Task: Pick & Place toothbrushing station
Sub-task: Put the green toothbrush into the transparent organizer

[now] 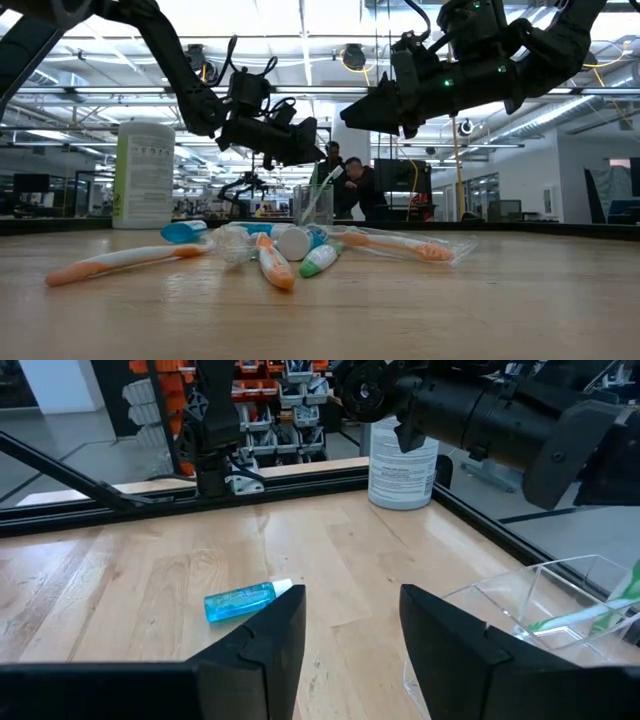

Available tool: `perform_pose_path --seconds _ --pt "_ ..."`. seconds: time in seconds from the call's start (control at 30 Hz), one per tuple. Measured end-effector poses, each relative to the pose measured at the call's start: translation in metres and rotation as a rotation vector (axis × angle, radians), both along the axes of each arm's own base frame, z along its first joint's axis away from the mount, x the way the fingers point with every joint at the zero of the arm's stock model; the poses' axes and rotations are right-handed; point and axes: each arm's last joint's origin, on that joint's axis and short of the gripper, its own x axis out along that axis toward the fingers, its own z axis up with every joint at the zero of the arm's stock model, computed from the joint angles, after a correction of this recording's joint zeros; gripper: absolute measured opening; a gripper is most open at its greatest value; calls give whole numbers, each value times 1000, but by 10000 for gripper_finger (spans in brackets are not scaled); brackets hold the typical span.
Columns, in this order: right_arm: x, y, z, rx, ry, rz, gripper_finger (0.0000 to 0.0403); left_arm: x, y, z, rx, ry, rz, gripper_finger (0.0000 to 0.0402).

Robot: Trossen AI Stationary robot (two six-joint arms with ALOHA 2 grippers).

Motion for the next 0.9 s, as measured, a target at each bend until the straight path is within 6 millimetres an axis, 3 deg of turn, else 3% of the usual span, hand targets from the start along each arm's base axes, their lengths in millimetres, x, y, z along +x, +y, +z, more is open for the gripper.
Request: perform_pose_path --seconds 0.9 --pt "0 0 0 0 0 0 155 -1 -1 -1 -87 -16 8 92"
